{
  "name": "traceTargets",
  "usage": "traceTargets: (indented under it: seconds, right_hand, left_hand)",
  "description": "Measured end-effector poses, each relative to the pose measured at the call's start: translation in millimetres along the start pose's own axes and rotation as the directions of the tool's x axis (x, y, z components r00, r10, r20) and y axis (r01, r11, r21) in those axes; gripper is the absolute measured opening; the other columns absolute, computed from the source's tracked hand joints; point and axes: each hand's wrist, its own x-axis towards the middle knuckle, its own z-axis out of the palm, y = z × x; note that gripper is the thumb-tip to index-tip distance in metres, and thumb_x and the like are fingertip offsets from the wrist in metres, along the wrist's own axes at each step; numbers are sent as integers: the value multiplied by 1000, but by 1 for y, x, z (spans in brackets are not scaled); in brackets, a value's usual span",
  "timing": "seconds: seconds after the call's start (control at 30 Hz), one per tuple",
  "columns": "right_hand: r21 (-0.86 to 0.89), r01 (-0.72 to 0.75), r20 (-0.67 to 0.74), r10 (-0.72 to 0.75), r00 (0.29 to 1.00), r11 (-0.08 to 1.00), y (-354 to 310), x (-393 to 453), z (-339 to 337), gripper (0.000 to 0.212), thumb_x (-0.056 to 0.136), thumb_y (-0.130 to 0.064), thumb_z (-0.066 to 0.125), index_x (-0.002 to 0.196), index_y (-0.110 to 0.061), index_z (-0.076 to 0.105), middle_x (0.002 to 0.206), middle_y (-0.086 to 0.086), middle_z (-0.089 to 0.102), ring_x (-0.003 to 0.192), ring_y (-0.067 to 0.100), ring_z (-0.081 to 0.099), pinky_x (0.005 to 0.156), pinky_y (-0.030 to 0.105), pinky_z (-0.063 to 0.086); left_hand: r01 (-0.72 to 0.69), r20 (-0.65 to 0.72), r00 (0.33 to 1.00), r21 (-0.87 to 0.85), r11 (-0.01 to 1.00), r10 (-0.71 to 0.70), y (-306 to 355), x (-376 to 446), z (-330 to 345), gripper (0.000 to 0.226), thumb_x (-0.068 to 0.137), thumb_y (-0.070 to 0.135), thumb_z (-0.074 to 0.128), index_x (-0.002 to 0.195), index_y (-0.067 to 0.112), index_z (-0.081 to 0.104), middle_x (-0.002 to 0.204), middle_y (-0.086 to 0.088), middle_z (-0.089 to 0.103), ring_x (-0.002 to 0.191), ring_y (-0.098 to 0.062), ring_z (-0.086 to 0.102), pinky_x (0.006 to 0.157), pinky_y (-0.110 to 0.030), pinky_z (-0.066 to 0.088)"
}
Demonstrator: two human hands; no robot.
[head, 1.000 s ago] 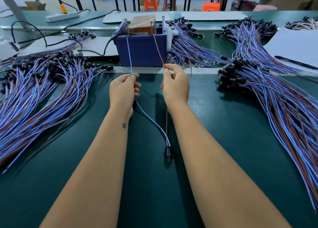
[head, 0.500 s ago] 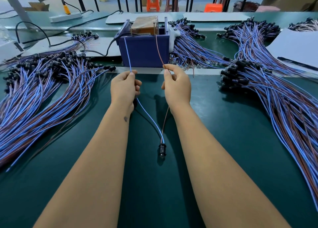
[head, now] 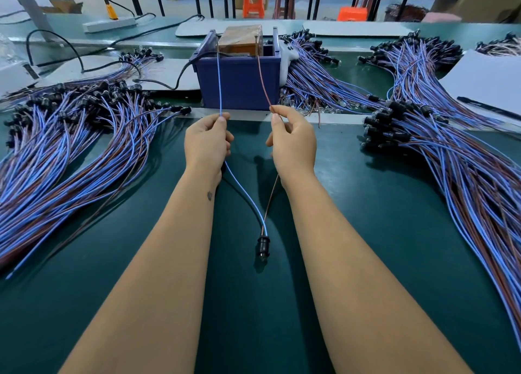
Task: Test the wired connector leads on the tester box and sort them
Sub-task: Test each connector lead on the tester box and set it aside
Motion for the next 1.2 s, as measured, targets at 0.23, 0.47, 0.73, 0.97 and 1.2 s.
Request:
traceTargets:
  seconds: [0.23, 0.47, 0.73, 0.97, 1.2]
  right_hand:
    - [1, 2, 3, -2, 1000, 1000, 0, -1, 0, 22, 99, -27, 48, 112, -32, 64, 61, -11, 58, 55, 5, 54, 70, 43, 55]
    - [5, 5, -3, -5, 1000, 1000, -1, -1, 0, 22, 99, -26, 47, 111, -32, 64, 61, -10, 58, 55, 6, 55, 69, 43, 56]
    - [64, -18, -48, 21, 999, 998, -1, -1, -1, 21, 99, -23, 46, 109, -34, 61, 63, -11, 57, 56, 3, 55, 72, 48, 57]
    - [55, -41, -50, 44, 998, 998, -1, -1, -1, 23, 100, -23, 46, 115, -30, 62, 61, -9, 57, 58, 6, 56, 71, 47, 58]
    - [50, -35, -49, 37, 998, 998, -2, -1, -2, 23, 100, -23, 45, 114, -30, 62, 65, -8, 59, 55, 5, 55, 72, 46, 58]
  left_hand:
    - [28, -37, 999, 48, 998, -26, 2, 1, 4, 21, 101, 19, 49, 102, 18, 70, 60, 4, 53, 38, -3, 41, 43, -16, 38]
    - [27, -52, 998, 53, 998, -25, 2, 0, 4, 22, 101, 19, 48, 101, 19, 69, 60, 4, 52, 40, -4, 40, 45, -17, 39]
    - [31, -58, 998, 53, 998, -28, 3, -1, 5, 22, 101, 19, 47, 105, 18, 69, 60, 4, 52, 40, -4, 40, 46, -16, 39]
    - [52, -47, 998, 76, 996, -48, 3, 3, 5, 22, 101, 20, 49, 103, 19, 70, 56, 6, 51, 39, -3, 39, 44, -16, 37]
    - [75, -69, 995, 53, 996, -72, 4, 5, 6, 22, 101, 20, 48, 103, 19, 70, 57, 5, 52, 41, -5, 39, 43, -16, 37]
